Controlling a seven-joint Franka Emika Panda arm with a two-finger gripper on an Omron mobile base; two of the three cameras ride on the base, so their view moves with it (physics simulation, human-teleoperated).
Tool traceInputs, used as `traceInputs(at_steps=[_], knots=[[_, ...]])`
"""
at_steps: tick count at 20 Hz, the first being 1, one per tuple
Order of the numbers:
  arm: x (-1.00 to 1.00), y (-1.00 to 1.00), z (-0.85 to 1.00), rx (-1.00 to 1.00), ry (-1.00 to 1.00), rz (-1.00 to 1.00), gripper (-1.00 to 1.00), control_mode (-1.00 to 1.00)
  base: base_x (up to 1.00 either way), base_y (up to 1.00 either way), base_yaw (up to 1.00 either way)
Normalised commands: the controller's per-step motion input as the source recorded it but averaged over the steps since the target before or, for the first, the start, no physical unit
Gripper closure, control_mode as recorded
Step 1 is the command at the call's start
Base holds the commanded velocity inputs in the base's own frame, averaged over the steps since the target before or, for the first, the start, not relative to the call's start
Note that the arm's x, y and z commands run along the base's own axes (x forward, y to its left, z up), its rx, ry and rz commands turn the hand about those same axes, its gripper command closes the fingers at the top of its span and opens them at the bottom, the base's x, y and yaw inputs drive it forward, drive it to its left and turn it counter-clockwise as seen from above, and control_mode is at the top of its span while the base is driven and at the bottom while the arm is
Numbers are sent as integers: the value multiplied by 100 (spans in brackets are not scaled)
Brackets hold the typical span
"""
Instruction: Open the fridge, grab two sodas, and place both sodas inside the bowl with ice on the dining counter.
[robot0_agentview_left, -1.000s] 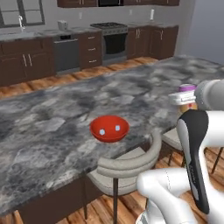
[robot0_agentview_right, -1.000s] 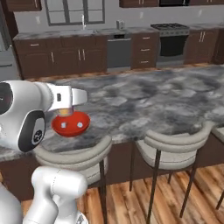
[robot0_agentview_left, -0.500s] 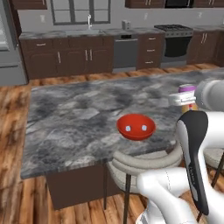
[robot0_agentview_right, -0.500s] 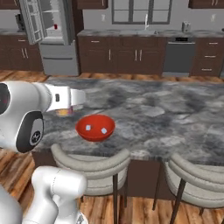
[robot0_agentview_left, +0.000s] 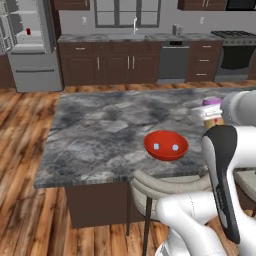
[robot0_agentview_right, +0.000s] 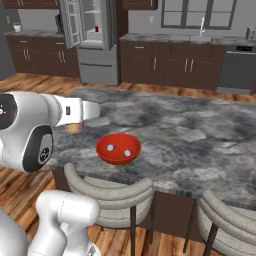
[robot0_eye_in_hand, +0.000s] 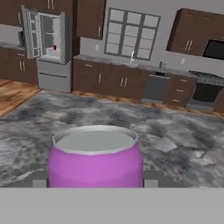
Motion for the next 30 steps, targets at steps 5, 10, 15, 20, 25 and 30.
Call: traceInputs(at_steps=[5, 10, 15, 20, 25, 30], knots=[[71, -27, -76, -8, 22, 19, 100, -100, 0, 0, 0], [68, -7, -73, -15, 23, 18, 100, -100, 0, 0, 0], [55, 0, -61, -17, 4, 19, 100, -100, 0, 0, 0], [51, 0, -67, -6, 1, 20, 100, -100, 0, 0, 0], [49, 0, -52, -11, 8, 16, 100, -100, 0, 0, 0], [55, 0, -23, -14, 20, 12, 100, -100, 0, 0, 0]])
